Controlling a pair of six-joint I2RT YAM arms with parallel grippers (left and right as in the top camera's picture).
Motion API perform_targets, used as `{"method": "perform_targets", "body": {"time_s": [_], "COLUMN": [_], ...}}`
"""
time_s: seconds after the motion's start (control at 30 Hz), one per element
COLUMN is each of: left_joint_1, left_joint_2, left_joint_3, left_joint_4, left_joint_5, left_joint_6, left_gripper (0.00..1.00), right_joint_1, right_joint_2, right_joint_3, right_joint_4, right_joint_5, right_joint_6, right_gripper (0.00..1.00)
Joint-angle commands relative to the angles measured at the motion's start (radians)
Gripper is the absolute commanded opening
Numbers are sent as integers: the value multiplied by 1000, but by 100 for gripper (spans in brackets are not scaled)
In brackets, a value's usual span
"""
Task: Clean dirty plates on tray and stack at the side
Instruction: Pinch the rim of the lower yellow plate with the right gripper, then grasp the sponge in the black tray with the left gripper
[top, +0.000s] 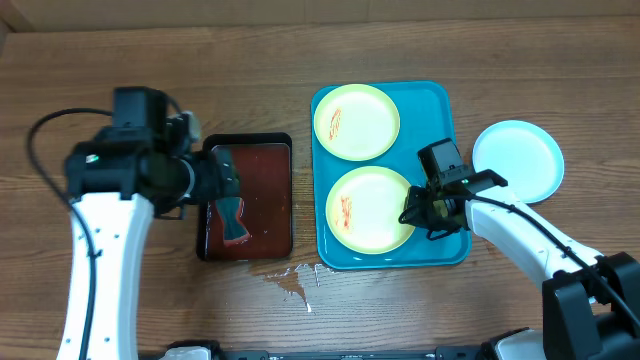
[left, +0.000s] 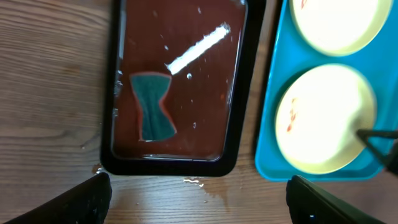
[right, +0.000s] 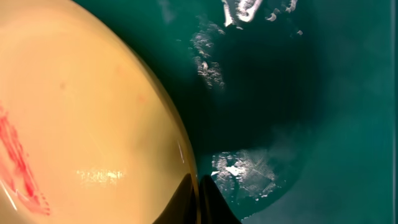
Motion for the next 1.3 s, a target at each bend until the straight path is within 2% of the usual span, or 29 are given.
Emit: {"method": "perform_targets", "body": {"time_s": [0.0,0.03,0.1,0.33,0.53,0.63,0.8,0.83,1.07,1.27], "left_joint_1": [-37,-40,-45,-45,-46,-46,-46,-46,-46,-46], "left_joint_2": [39,50,79,209,359,428,510,516,494,389], "left_joint_3": [-61,-73,-97,-204,-264,-267,-267,-267,-229,-142], "left_joint_4": [29,36,51,172,260,300,328,329,299,211], "left_joint_5": [-68,-73,-75,-77,-77,-78,-157,-164,-156,-152], "left_joint_6": [-9,-19,-21,-21,-32,-37,-77,-77,-72,-54], "left_gripper": [89,89,88,78,62,39,7,4,4,4], "right_joint_1": [-18,-18,-18,-18,-17,-17,-17,-17,-17,-17], "right_joint_2": [-3,-3,-8,-83,-149,-153,-153,-153,-153,-153], "right_joint_3": [5,13,38,124,134,134,134,134,134,134], "right_joint_4": [21,13,-13,-93,-122,-130,-132,-133,-134,-151], "right_joint_5": [26,24,25,27,27,27,27,27,29,63], "right_joint_6": [37,14,-14,-59,-59,-59,-59,-59,-59,-58], "right_gripper": [30,37,40,42,42,42,43,43,42,43]}}
